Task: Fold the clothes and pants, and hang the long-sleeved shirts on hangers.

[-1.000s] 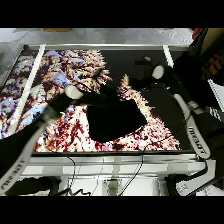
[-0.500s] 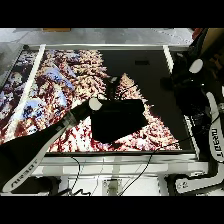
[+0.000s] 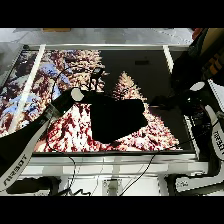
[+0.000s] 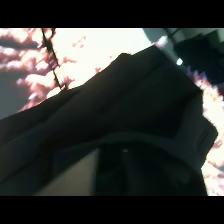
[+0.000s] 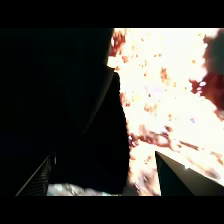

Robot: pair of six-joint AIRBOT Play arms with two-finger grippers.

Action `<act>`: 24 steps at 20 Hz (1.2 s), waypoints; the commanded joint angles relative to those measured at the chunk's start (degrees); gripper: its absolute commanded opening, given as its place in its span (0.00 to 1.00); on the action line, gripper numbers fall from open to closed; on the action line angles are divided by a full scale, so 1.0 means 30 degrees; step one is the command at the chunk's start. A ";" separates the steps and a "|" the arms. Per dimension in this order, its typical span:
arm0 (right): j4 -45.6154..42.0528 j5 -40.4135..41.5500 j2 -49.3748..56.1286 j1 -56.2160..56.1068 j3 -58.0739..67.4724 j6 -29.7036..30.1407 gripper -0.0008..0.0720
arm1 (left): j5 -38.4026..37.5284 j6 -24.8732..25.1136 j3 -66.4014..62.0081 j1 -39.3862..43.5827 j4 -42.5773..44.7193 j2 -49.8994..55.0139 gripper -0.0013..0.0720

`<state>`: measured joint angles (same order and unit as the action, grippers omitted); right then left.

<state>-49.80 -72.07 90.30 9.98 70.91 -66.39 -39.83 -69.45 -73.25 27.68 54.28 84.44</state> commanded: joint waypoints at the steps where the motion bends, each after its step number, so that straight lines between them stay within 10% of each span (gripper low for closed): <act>1: 0.0248 0.1982 0.0189 -0.1807 -0.1137 -0.0969 0.98 | -0.0670 0.0000 -0.0015 -0.0459 0.0495 -0.0036 0.12; 10: -0.2331 0.3293 0.1508 -0.3920 -0.1137 -0.4947 0.96 | -0.1486 0.0007 -0.0007 -0.0452 0.0495 -0.0036 0.12; 17: 0.5901 0.2608 0.3993 -0.4575 -0.1137 -0.1428 0.93 | -0.2157 0.0007 -0.0007 -0.0452 0.1894 0.0007 0.12; 20: 0.7125 0.5661 0.4029 -0.5763 -0.1137 -0.1479 0.41 | -0.2171 0.0007 -0.0007 -0.0452 0.2492 0.0255 0.12; 24: 0.7125 0.7104 0.4160 -0.7315 -0.1137 -0.1392 0.03 | -0.2171 0.0007 -0.0007 -0.0466 0.2543 0.0561 0.12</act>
<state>-30.55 -54.92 102.30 -9.06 67.48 -71.31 -46.24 -69.45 -73.25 26.33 61.12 85.56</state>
